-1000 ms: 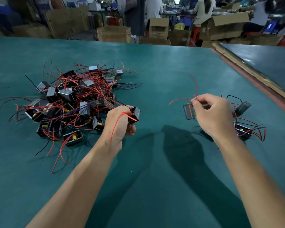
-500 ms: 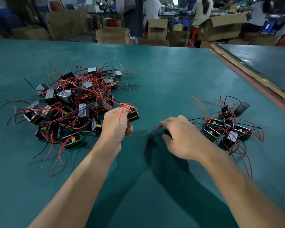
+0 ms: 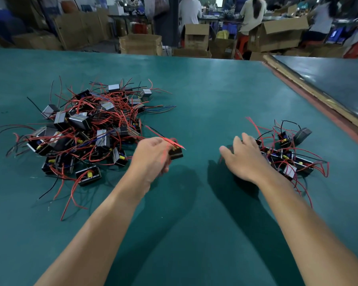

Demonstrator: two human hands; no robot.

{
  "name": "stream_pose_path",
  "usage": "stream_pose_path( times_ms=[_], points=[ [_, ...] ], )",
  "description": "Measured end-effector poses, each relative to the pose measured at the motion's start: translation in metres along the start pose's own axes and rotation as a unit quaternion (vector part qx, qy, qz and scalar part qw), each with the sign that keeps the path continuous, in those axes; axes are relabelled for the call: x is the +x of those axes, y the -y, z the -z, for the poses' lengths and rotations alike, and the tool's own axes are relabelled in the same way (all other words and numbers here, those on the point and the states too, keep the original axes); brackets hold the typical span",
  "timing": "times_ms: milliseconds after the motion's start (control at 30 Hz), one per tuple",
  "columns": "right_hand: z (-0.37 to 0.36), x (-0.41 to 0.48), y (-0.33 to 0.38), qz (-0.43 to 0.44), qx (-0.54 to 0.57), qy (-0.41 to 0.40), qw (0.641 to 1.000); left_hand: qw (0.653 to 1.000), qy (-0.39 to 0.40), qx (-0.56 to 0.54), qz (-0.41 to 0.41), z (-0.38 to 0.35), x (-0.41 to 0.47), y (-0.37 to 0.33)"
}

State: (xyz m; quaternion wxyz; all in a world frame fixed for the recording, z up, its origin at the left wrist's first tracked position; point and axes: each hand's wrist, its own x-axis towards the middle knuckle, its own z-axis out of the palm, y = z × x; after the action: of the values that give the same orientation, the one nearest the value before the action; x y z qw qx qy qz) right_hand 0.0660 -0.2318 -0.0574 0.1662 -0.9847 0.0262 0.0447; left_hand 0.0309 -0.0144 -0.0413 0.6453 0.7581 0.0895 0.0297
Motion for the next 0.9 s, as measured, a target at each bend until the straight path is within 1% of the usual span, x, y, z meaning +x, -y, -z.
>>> stream_pose_path(
  times_ms=[67, 100, 167, 200, 233, 267, 300, 333, 400, 500, 567, 633, 733, 833, 900],
  points=[
    [0.006, 0.000, -0.002, -0.010, 0.024, -0.019, 0.999, 0.995, 0.056, 0.080, 0.004, -0.006, -0.002, 0.002],
    [0.009, -0.003, -0.001, 0.000, 0.031, -0.033, 0.999, 0.991, 0.079, 0.108, 0.003, -0.009, -0.004, 0.004],
    [0.013, -0.015, 0.011, 0.067, 0.069, -0.068, 0.993, 0.986, 0.105, 0.132, -0.002, -0.010, -0.006, 0.006],
    [0.014, -0.026, 0.022, 0.117, 0.117, -0.074, 0.983, 0.986, 0.116, 0.122, -0.004, -0.009, -0.007, 0.006],
    [0.013, -0.037, 0.034, 0.165, 0.166, -0.055, 0.971, 0.986, 0.125, 0.107, -0.005, -0.009, -0.007, 0.006],
    [0.010, -0.047, 0.044, 0.202, 0.189, -0.022, 0.961, 0.987, 0.131, 0.095, -0.005, -0.008, -0.006, 0.005],
    [0.007, -0.053, 0.051, 0.232, 0.192, 0.007, 0.954, 0.987, 0.134, 0.089, -0.004, -0.007, -0.007, 0.004],
    [0.004, -0.056, 0.054, 0.254, 0.180, 0.020, 0.950, 0.987, 0.135, 0.086, -0.003, -0.006, -0.007, 0.004],
    [0.000, -0.054, 0.051, 0.267, 0.171, 0.014, 0.948, 0.986, 0.147, 0.083, -0.004, -0.005, -0.008, 0.003],
    [0.002, -0.048, 0.043, 0.262, 0.172, 0.012, 0.949, 0.979, 0.175, 0.103, -0.001, -0.002, -0.011, 0.001],
    [-0.001, -0.045, 0.040, 0.253, 0.150, 0.002, 0.956, 0.978, 0.170, 0.119, -0.002, 0.000, -0.010, 0.002],
    [-0.006, -0.042, 0.039, 0.233, 0.128, -0.013, 0.964, 0.980, 0.118, 0.157, -0.012, 0.003, -0.008, 0.003],
    [-0.007, -0.038, 0.037, 0.204, 0.095, -0.021, 0.974, 0.967, -0.032, 0.247, -0.046, 0.012, -0.007, 0.000],
    [-0.007, -0.037, 0.035, 0.178, 0.087, -0.033, 0.980, 0.928, -0.180, 0.310, -0.105, 0.020, -0.012, -0.009],
    [-0.008, -0.036, 0.034, 0.174, 0.085, -0.037, 0.980, 0.898, -0.225, 0.364, -0.107, 0.024, -0.013, -0.011]
  ],
)
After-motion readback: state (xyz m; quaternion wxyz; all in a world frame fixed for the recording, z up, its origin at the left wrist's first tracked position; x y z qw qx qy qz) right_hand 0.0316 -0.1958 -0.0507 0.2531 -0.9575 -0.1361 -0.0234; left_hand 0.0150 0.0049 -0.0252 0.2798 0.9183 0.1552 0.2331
